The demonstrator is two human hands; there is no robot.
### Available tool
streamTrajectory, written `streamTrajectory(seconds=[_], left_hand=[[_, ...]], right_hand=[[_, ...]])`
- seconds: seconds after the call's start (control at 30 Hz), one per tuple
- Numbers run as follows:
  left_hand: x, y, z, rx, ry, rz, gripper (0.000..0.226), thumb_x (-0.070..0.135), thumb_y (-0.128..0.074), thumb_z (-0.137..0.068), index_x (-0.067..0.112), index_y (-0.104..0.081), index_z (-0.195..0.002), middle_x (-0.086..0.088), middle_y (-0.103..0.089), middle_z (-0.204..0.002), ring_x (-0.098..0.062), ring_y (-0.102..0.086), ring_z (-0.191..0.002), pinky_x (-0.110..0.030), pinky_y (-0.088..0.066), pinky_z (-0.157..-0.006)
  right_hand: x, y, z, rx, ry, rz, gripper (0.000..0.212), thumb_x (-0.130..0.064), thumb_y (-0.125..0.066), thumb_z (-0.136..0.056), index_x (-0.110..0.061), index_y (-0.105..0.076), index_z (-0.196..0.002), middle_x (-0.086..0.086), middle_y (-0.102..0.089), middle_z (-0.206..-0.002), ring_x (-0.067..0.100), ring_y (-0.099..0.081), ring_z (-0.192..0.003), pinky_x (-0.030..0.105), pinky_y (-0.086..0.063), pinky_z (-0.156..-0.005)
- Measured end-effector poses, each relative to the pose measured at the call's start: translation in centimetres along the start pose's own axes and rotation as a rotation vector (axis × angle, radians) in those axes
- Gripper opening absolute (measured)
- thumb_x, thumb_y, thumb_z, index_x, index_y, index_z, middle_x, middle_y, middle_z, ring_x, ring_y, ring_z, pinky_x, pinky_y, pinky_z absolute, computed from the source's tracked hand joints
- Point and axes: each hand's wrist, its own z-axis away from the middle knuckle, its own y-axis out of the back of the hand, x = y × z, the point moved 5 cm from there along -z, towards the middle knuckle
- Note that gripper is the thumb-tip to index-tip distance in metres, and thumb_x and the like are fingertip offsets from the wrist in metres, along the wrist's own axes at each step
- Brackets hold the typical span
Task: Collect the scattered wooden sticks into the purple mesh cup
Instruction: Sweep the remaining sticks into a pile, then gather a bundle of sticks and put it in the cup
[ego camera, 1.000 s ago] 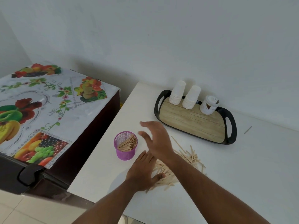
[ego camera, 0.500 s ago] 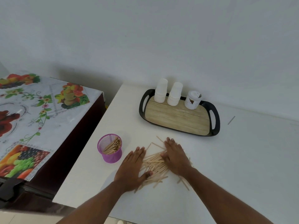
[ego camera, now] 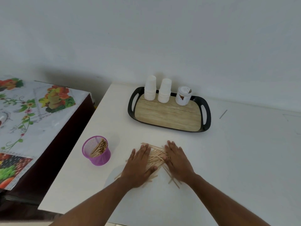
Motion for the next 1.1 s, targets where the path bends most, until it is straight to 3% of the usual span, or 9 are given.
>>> streamTrajectory(seconds=[0.1, 0.17, 0.27, 0.33, 0.4, 0.47, 0.6, 0.8, 1.1], left_hand=[[1.2, 0.2, -0.9, 0.034, -0.023, -0.102, 0.090, 0.075, -0.001, -0.094, 0.020, -0.020, -0.162, 0.000, -0.012, -0.171, -0.016, -0.003, -0.158, -0.044, 0.001, -0.129], [1.9, 0.6, -1.7, 0.054, -0.047, -0.115, 0.082, 0.070, -0.009, -0.098, 0.020, -0.029, -0.160, 0.000, -0.016, -0.170, -0.017, -0.005, -0.158, -0.043, 0.000, -0.129], [2.9, 0.7, -3.0, 0.063, -0.083, -0.072, 0.081, 0.068, -0.014, -0.099, 0.016, -0.033, -0.159, -0.002, -0.019, -0.170, -0.019, -0.006, -0.158, -0.041, -0.002, -0.129], [3.4, 0.3, -3.8, 0.050, -0.090, -0.068, 0.084, 0.069, -0.010, -0.098, 0.016, -0.028, -0.161, 0.000, -0.015, -0.171, -0.017, -0.002, -0.159, -0.038, 0.000, -0.129], [3.7, -0.3, -4.3, 0.027, -0.083, -0.074, 0.085, 0.070, -0.008, -0.097, 0.018, -0.020, -0.163, 0.002, -0.009, -0.172, -0.016, 0.002, -0.159, -0.036, 0.002, -0.128], [3.6, -0.8, -4.4, 0.021, -0.072, -0.100, 0.084, 0.070, -0.009, -0.097, 0.020, -0.015, -0.164, 0.004, -0.004, -0.172, -0.015, 0.005, -0.158, -0.037, 0.002, -0.128], [3.0, -0.9, -4.1, 0.071, -0.064, -0.113, 0.076, 0.067, -0.014, -0.100, 0.024, -0.021, -0.163, 0.009, -0.010, -0.171, -0.011, 0.001, -0.158, -0.039, -0.005, -0.129], [3.0, -1.1, -4.0, 0.112, -0.075, -0.097, 0.069, 0.064, -0.026, -0.103, 0.025, -0.028, -0.161, 0.009, -0.017, -0.170, -0.012, -0.007, -0.158, -0.040, -0.013, -0.126], [2.8, -1.2, -4.2, 0.124, -0.068, -0.106, 0.069, 0.064, -0.031, -0.103, 0.027, -0.028, -0.161, 0.010, -0.018, -0.170, -0.011, -0.008, -0.158, -0.041, -0.015, -0.126]], right_hand=[[1.2, 1.9, 0.8, 0.123, -0.046, -0.161, 0.069, -0.063, -0.019, -0.104, -0.022, -0.055, -0.147, -0.007, -0.048, -0.158, 0.008, -0.034, -0.149, 0.034, -0.031, -0.123], [3.0, 4.0, 1.4, 0.281, -0.110, -0.203, 0.060, -0.060, -0.028, -0.104, -0.022, -0.068, -0.127, -0.007, -0.066, -0.133, 0.011, -0.054, -0.128, 0.031, -0.047, -0.104], [6.9, 7.0, 2.0, 0.483, -0.242, -0.177, 0.020, -0.035, -0.056, -0.102, -0.022, -0.071, -0.102, -0.007, -0.069, -0.105, 0.016, -0.063, -0.101, 0.028, -0.049, -0.082], [9.8, 8.7, 2.1, 0.524, -0.348, -0.162, 0.010, -0.022, -0.062, -0.099, -0.019, -0.072, -0.096, -0.003, -0.069, -0.102, 0.022, -0.064, -0.098, 0.030, -0.048, -0.080], [12.6, 10.0, 2.0, 0.505, -0.432, -0.143, 0.013, -0.016, -0.061, -0.099, -0.014, -0.073, -0.104, 0.003, -0.069, -0.113, 0.027, -0.063, -0.106, 0.034, -0.049, -0.086], [15.1, 11.0, 1.5, 0.416, -0.492, -0.129, 0.028, -0.015, -0.058, -0.099, -0.011, -0.067, -0.126, 0.007, -0.061, -0.135, 0.029, -0.056, -0.125, 0.039, -0.049, -0.100], [18.9, 12.4, -0.3, 0.149, -0.524, -0.084, 0.063, -0.025, -0.052, -0.106, -0.005, -0.027, -0.160, 0.011, -0.021, -0.170, 0.029, -0.017, -0.157, 0.044, -0.023, -0.127], [22.2, 14.1, -4.1, 0.032, -0.535, -0.097, 0.073, -0.031, -0.043, -0.110, -0.005, -0.002, -0.164, 0.011, 0.005, -0.174, 0.027, 0.004, -0.161, 0.042, -0.008, -0.130], [24.7, 14.3, -6.9, 0.021, -0.555, 0.015, 0.070, -0.042, -0.032, -0.111, -0.001, -0.008, -0.163, 0.015, -0.003, -0.173, 0.028, -0.003, -0.161, 0.040, -0.010, -0.130]])
